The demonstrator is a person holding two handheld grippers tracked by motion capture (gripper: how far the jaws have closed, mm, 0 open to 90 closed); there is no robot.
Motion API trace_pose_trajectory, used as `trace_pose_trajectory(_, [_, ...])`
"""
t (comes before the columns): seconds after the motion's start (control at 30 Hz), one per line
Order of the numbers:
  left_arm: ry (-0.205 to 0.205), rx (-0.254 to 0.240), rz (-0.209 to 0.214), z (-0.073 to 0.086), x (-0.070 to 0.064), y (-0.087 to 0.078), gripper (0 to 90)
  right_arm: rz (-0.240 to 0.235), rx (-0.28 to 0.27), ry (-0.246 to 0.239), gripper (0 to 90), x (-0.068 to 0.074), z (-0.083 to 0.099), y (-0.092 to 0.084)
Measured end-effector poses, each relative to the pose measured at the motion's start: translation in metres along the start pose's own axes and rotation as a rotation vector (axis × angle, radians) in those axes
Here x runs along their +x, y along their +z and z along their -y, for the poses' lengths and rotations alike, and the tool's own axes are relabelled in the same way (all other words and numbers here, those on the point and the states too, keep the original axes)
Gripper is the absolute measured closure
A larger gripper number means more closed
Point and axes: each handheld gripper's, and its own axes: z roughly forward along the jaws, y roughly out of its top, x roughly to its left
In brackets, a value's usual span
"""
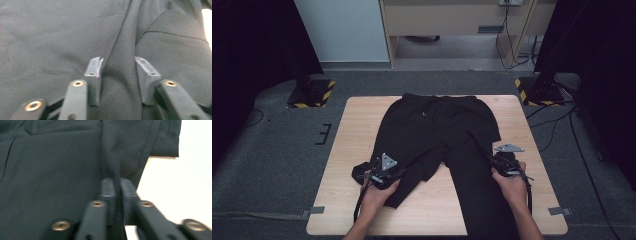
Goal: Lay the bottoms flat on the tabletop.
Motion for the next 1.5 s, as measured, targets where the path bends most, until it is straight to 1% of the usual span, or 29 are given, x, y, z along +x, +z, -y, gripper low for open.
trace_pose_trajectory(0.1, [-0.008,-0.001,0.005,0.000,0.002,0.000,63.6,0.007,0.000,-0.003,88.7,-0.001,0.001,-0.002])
trace_pose_trajectory(0.2, [-0.012,-0.004,0.010,0.000,0.003,0.001,63.2,0.008,0.005,0.003,88.9,-0.004,0.006,-0.010])
trace_pose_trajectory(0.27, [-0.011,-0.008,0.009,0.000,0.003,0.002,62.0,0.001,-0.001,0.002,88.9,-0.008,0.012,-0.017])
trace_pose_trajectory(0.33, [-0.012,-0.011,0.009,0.001,0.003,0.002,61.5,-0.017,-0.011,0.030,88.9,-0.012,0.020,-0.027])
trace_pose_trajectory(0.4, [-0.014,-0.016,0.008,0.001,0.003,0.002,61.3,-0.033,-0.018,0.044,88.9,-0.013,0.029,-0.036])
trace_pose_trajectory(0.5, [-0.018,-0.021,0.007,0.001,0.004,0.003,60.3,-0.033,-0.005,0.028,88.5,-0.014,0.040,-0.045])
trace_pose_trajectory(0.57, [-0.022,-0.021,0.010,0.002,0.005,0.003,60.0,-0.038,0.001,0.023,88.7,-0.016,0.045,-0.047])
trace_pose_trajectory(0.67, [-0.013,-0.023,0.007,0.002,0.004,0.003,61.0,-0.048,0.007,0.011,89.3,-0.017,0.050,-0.046])
trace_pose_trajectory(0.7, [-0.013,-0.023,0.007,0.002,0.004,0.003,61.0,-0.048,0.010,0.022,89.3,-0.017,0.050,-0.046])
trace_pose_trajectory(0.73, [-0.017,-0.024,0.008,0.002,0.004,0.003,60.9,-0.049,0.012,0.019,89.0,-0.017,0.051,-0.046])
trace_pose_trajectory(0.8, [-0.019,-0.024,0.010,0.002,0.005,0.003,60.8,-0.054,0.034,0.017,84.9,-0.018,0.052,-0.047])
trace_pose_trajectory(0.83, [-0.018,-0.023,0.010,0.002,0.005,0.003,60.7,-0.046,0.038,0.009,79.6,-0.019,0.052,-0.048])
trace_pose_trajectory(0.87, [-0.017,-0.023,0.009,0.002,0.005,0.003,60.6,-0.030,0.037,0.005,71.8,-0.020,0.052,-0.048])
trace_pose_trajectory(0.9, [-0.018,-0.024,0.008,0.002,0.004,0.003,60.4,-0.008,0.034,0.004,66.9,-0.022,0.052,-0.049])
trace_pose_trajectory(0.97, [-0.018,-0.022,0.009,0.002,0.005,0.003,60.0,-0.027,0.019,0.032,58.4,-0.023,0.049,-0.050])
trace_pose_trajectory(1.03, [-0.022,-0.024,0.011,0.002,0.005,0.003,59.3,-0.020,0.009,0.028,49.7,-0.019,0.045,-0.052])
trace_pose_trajectory(1.07, [-0.024,-0.024,0.012,0.002,0.006,0.003,59.3,-0.023,0.000,0.017,46.3,-0.015,0.043,-0.053])
trace_pose_trajectory(1.13, [-0.025,-0.023,0.013,0.002,0.006,0.003,59.3,-0.015,-0.024,-0.006,37.5,-0.003,0.037,-0.054])
trace_pose_trajectory(1.17, [-0.025,-0.023,0.013,0.002,0.006,0.003,59.3,-0.016,-0.026,-0.011,35.4,0.002,0.036,-0.053])
trace_pose_trajectory(1.2, [-0.025,-0.022,0.013,0.002,0.006,0.003,59.3,-0.018,-0.030,-0.026,32.5,0.009,0.033,-0.050])
trace_pose_trajectory(1.27, [-0.024,-0.024,0.013,0.002,0.006,0.003,59.3,-0.024,-0.024,-0.044,28.3,0.020,0.032,-0.044])
trace_pose_trajectory(1.33, [-0.023,-0.024,0.012,0.002,0.006,0.003,59.3,-0.026,-0.012,-0.060,28.9,0.032,0.033,-0.036])
trace_pose_trajectory(1.37, [-0.023,-0.024,0.013,0.002,0.006,0.003,59.3,-0.022,-0.012,-0.056,31.2,0.035,0.033,-0.033])
trace_pose_trajectory(1.4, [-0.025,-0.024,0.014,0.002,0.006,0.003,59.4,-0.038,-0.010,-0.047,36.2,0.038,0.034,-0.029])
trace_pose_trajectory(1.43, [-0.025,-0.022,0.014,0.002,0.006,0.003,59.3,-0.059,0.005,-0.041,37.3,0.039,0.035,-0.025])
trace_pose_trajectory(1.47, [-0.027,-0.023,0.014,0.002,0.006,0.003,59.3,-0.064,0.016,-0.050,38.5,0.040,0.037,-0.021])
trace_pose_trajectory(1.5, [-0.026,-0.023,0.014,0.002,0.006,0.003,59.3,-0.064,0.000,-0.058,41.7,0.041,0.038,-0.019])
